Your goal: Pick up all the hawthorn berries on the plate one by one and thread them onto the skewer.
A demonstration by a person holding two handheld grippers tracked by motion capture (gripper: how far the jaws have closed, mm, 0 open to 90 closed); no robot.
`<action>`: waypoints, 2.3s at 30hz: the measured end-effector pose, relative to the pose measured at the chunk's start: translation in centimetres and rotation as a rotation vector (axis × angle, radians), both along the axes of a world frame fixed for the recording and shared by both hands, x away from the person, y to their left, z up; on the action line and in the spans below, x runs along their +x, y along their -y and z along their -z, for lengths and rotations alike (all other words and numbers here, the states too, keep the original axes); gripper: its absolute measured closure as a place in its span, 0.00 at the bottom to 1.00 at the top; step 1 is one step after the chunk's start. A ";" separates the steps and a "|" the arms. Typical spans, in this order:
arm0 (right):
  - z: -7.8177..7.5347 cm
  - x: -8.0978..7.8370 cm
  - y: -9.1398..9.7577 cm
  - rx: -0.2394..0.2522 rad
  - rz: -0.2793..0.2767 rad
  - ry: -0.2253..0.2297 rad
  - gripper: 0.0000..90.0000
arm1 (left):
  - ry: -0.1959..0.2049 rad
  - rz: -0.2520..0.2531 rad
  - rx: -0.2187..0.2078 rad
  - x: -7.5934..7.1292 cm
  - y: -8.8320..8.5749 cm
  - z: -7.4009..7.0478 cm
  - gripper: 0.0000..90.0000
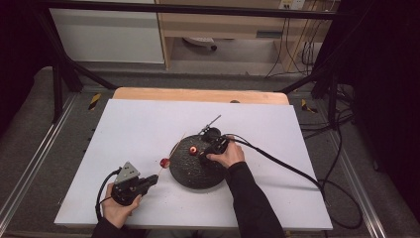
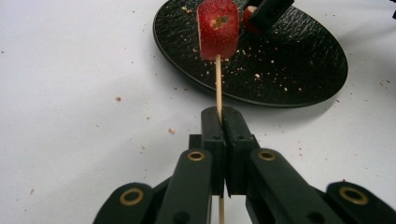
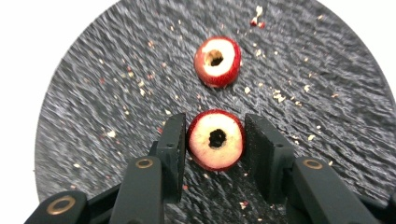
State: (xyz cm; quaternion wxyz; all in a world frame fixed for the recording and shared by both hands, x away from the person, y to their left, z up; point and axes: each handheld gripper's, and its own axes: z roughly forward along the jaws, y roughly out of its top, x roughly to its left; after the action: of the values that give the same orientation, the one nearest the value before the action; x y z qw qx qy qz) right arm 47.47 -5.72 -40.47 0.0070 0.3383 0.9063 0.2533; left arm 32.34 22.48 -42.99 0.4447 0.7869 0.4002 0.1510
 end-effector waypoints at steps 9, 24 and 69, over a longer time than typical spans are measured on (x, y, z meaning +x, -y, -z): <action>-1.2 -0.9 0.4 0.096 0.065 0.013 0.67 | 0.003 0.001 0.000 0.0 0.0 0.0 0.98; -1.2 -3.2 2.5 0.327 0.188 0.039 0.68 | 0.004 0.003 0.002 -0.1 0.1 0.0 0.98; 1.4 -6.7 2.5 1.008 0.579 0.232 0.68 | 0.015 0.013 -0.006 -0.5 0.6 -0.1 0.98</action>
State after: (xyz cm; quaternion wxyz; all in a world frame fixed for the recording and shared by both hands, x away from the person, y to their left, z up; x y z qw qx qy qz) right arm 40.82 -8.22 -41.84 0.0132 0.5036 0.5383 0.6757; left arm 31.85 21.88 -42.92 0.4513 0.7869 0.3922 0.1529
